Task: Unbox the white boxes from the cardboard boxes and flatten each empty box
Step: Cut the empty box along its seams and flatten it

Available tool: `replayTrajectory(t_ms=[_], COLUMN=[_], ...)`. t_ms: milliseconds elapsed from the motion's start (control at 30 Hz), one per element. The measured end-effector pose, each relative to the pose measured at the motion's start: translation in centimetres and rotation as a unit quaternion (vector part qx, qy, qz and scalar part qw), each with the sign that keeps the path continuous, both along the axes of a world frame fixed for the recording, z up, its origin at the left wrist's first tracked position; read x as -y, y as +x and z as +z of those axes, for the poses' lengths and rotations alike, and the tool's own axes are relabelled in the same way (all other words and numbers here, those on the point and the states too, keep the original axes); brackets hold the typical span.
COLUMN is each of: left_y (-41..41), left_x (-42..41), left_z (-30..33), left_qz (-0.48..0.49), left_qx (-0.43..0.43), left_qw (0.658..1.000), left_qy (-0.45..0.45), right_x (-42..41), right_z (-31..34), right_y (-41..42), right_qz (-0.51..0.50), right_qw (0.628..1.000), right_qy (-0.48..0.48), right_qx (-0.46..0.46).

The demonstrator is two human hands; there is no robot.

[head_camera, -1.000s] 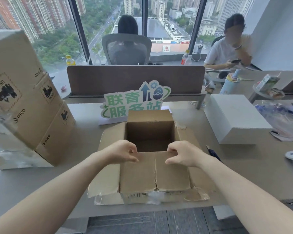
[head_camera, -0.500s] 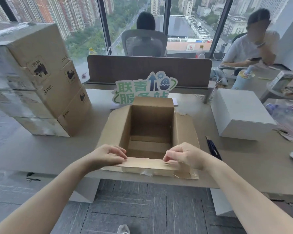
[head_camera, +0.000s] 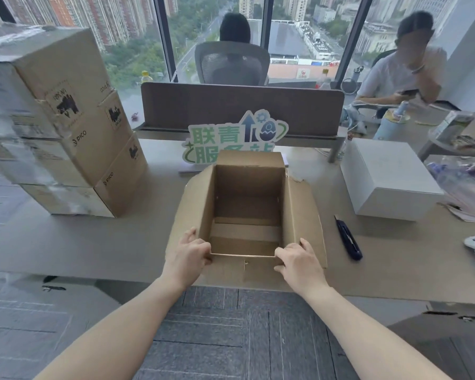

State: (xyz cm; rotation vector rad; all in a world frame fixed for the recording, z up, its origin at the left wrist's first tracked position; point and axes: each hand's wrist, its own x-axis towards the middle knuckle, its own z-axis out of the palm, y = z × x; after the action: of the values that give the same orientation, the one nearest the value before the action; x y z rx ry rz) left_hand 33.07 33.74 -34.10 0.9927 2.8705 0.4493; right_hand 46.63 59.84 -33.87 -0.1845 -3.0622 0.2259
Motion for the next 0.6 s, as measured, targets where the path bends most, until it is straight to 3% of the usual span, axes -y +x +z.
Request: replayTrajectory(t_ms=[300, 433, 500, 567, 600], left_y=[0.1, 1.6, 2.3, 2.4, 2.0], left_x=[0.9, 3.2, 4.1, 3.8, 3.5], left_z=[-0.1, 0.5, 1.1, 2.0, 2.0], left_qz=[-0.023, 0.048, 0.138, 0.245, 0.286], left_qx=[-0.025, -0.075, 0.020, 0.199, 0.293], left_qw=[0.998, 0.984, 0.976, 0.937, 0.896], left_qy=[0.061, 0.152, 0.166, 0.149, 0.170], right_x=[0.9, 2.4, 3.1, 3.1, 2.8], right_z=[-0.9, 0.1, 1.5, 2.2, 2.0], right_y=[0.7, 4.5, 6.2, 6.0, 5.6], right_qz=[-0.037, -0.103, -0.218, -0.362, -0.403], right_qw=[0.995, 0.966, 0.930, 0.844, 0.783], right_qy=[-0.050, -0.105, -0.198, -0.374, -0.468], right_qx=[-0.073, -0.214, -0.219, -0.127, -0.073])
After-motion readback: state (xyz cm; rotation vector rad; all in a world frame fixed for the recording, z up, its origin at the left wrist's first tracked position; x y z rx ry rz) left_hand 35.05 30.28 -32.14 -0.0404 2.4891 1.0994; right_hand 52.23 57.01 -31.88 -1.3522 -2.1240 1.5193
